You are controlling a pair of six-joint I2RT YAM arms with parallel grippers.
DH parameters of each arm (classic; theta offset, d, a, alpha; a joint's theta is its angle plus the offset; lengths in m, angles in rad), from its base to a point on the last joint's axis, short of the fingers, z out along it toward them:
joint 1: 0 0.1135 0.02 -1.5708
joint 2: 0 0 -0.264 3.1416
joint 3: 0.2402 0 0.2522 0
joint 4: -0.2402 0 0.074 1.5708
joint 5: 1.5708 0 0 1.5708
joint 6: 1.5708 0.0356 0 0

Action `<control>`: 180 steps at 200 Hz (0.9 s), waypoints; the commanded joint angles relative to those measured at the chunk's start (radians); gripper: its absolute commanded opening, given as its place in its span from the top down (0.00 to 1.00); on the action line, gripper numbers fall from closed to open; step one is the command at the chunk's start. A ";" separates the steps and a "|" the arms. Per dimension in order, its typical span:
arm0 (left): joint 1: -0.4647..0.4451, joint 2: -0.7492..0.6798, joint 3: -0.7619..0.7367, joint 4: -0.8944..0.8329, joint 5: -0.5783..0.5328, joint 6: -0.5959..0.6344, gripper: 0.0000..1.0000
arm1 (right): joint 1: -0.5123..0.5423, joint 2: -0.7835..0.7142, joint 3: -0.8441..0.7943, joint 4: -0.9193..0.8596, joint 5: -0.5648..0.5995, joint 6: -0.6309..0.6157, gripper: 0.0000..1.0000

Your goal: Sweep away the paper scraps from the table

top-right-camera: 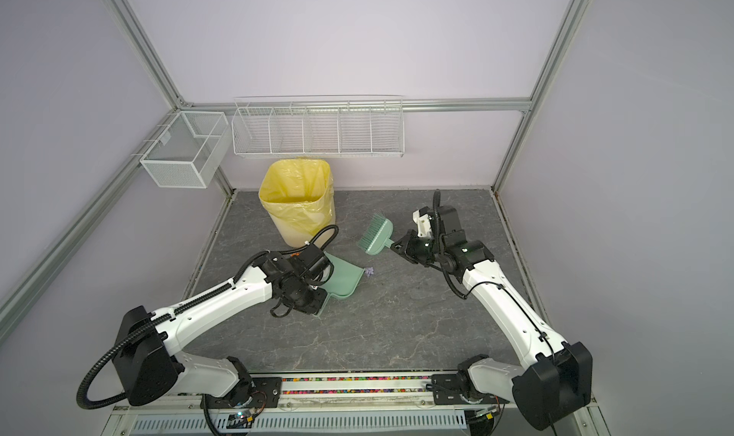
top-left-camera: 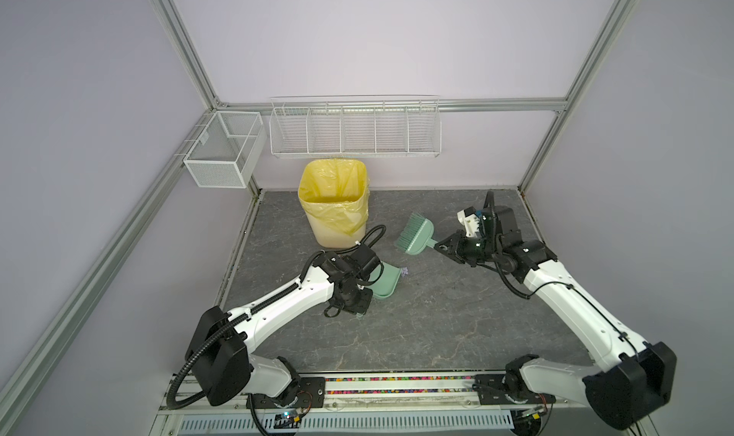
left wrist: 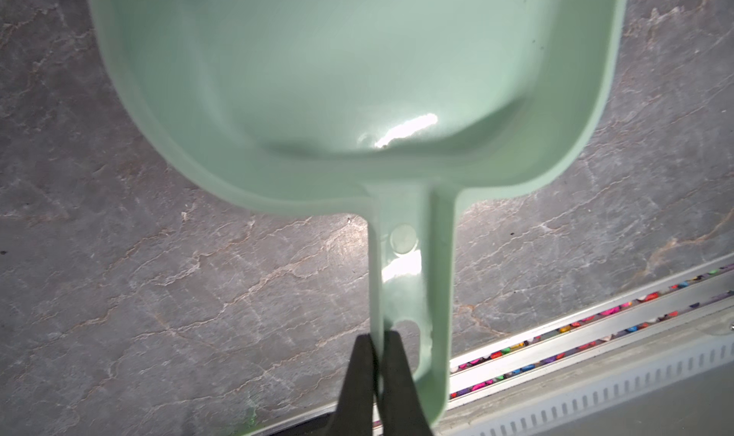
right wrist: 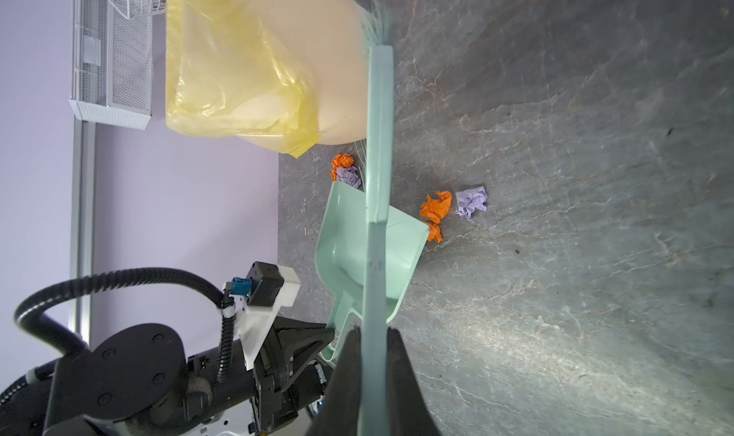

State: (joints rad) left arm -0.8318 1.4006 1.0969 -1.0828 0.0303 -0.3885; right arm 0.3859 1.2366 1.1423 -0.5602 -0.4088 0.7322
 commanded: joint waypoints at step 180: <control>-0.101 -0.047 -0.121 0.007 0.181 -0.121 1.00 | 0.001 0.233 0.298 -0.439 0.297 -0.504 0.93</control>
State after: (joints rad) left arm -0.9298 1.3666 0.9977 -1.0859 0.1810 -0.4915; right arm 0.3859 1.4521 1.4078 -0.9569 -0.1429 0.2855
